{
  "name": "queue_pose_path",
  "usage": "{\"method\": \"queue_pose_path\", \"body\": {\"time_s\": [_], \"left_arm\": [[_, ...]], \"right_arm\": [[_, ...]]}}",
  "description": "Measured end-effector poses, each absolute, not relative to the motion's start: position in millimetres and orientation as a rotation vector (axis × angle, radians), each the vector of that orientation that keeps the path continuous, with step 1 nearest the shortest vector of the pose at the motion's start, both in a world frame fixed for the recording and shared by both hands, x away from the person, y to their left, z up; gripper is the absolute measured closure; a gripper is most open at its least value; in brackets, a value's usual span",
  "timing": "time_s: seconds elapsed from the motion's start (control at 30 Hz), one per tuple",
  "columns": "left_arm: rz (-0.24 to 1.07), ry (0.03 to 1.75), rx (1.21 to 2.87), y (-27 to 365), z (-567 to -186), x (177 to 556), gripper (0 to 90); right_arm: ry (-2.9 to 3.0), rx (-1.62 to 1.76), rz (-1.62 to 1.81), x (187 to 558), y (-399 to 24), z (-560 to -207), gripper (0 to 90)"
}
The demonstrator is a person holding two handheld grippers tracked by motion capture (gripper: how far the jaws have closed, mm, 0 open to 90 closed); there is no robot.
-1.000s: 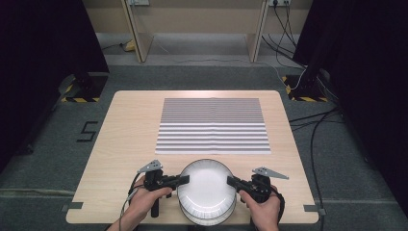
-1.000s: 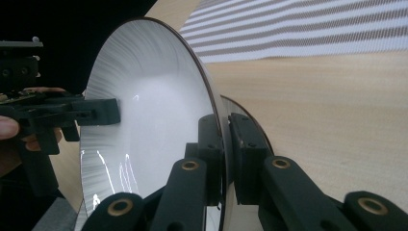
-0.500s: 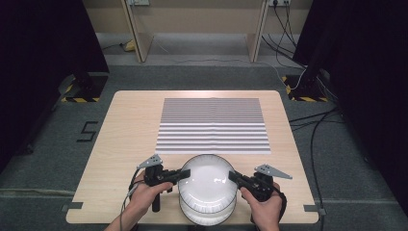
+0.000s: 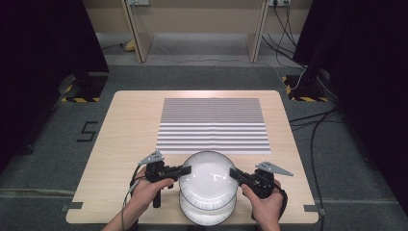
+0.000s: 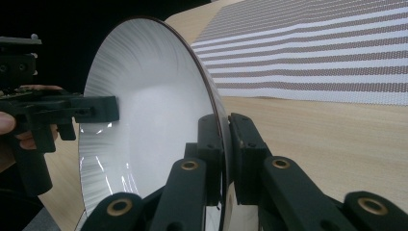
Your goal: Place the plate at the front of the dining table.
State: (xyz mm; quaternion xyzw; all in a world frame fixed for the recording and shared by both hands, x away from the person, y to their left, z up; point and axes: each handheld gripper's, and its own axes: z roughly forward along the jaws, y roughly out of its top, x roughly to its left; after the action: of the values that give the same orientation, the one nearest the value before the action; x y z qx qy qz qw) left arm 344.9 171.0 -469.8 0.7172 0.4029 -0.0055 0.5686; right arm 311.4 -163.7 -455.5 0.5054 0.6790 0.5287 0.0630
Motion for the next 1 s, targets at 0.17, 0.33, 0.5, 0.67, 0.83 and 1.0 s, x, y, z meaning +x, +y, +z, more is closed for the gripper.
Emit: {"method": "queue_pose_path", "body": {"time_s": [0.17,0.33,0.5,0.67,0.83,1.0], "left_arm": [[-0.006,0.937,1.683,170.2,-466.5,345.5,81.7],[-0.009,0.938,1.679,171.2,-465.3,348.0,81.8],[-0.007,0.937,1.683,171.1,-463.7,351.4,81.8],[-0.001,0.928,1.69,170.7,-459.6,354.8,81.8],[0.006,0.922,1.701,169.0,-455.5,360.2,81.7],[0.009,0.917,1.705,168.6,-453.9,363.6,81.8]], "right_arm": [[2.043,1.521,1.606,312.5,-165.0,-453.3,84.0],[2.049,1.519,1.6,315.3,-164.2,-450.8,84.0],[2.042,1.507,1.6,318.9,-163.6,-449.1,83.8],[2.041,1.502,1.601,320.6,-164.0,-446.9,83.8],[2.038,1.501,1.582,325.1,-163.6,-442.5,83.5],[2.03,1.499,1.572,327.5,-163.3,-440.1,83.2]]}}
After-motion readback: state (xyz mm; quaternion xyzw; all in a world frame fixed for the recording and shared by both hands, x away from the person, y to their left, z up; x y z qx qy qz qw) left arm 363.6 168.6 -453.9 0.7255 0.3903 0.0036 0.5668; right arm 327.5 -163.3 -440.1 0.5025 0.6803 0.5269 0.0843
